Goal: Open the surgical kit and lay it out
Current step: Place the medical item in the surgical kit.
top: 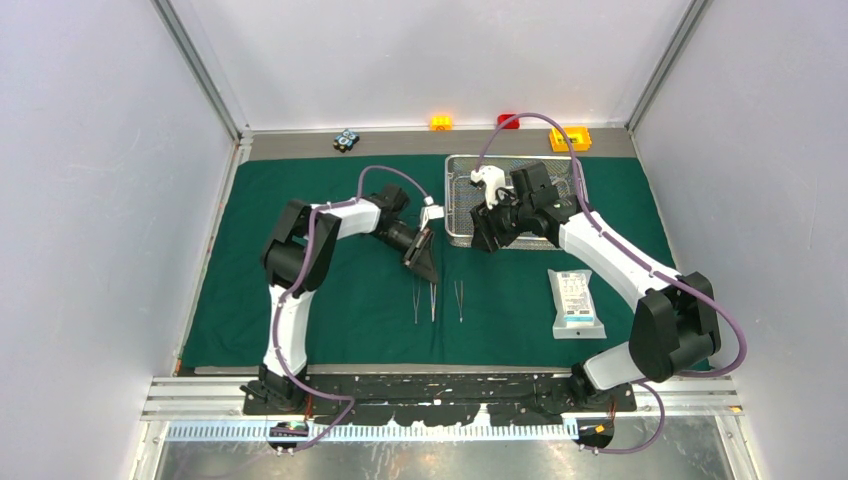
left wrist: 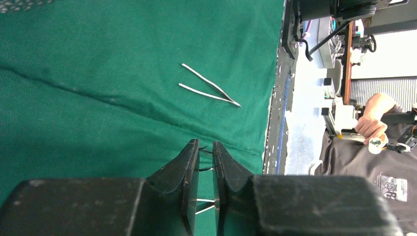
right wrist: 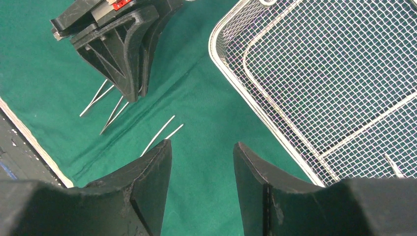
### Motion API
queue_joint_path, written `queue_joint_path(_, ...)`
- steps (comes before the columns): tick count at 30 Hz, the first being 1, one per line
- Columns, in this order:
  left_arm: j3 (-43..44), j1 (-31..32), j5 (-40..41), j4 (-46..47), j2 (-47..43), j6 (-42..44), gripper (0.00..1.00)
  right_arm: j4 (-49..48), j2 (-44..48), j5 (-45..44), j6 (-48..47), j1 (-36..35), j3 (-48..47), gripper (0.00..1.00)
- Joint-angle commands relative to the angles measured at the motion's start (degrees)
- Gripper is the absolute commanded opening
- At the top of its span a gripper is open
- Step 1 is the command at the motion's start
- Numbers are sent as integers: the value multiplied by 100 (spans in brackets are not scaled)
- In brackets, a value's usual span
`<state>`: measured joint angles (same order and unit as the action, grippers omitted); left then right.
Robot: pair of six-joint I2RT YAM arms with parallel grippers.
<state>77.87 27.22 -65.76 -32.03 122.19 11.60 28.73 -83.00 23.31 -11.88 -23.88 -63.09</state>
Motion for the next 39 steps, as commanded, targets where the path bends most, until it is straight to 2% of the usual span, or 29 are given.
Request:
queue_joint_path(1,171,-63,50,-117,90,246,20,-177,74,112,-42,25,-19,54)
queue_joint_path(7,299,-80,136,-183,200,294,28,-166,39,149,-37,24,-36,54)
queue_joint_path(22,657,-59,545,-557,283,614,37,-149,-55,219,-33,24,-62,53)
queue_joint_path(39,497,293,1203,-778,43,1053,39,-143,-124,223,-65,30,-54,53)
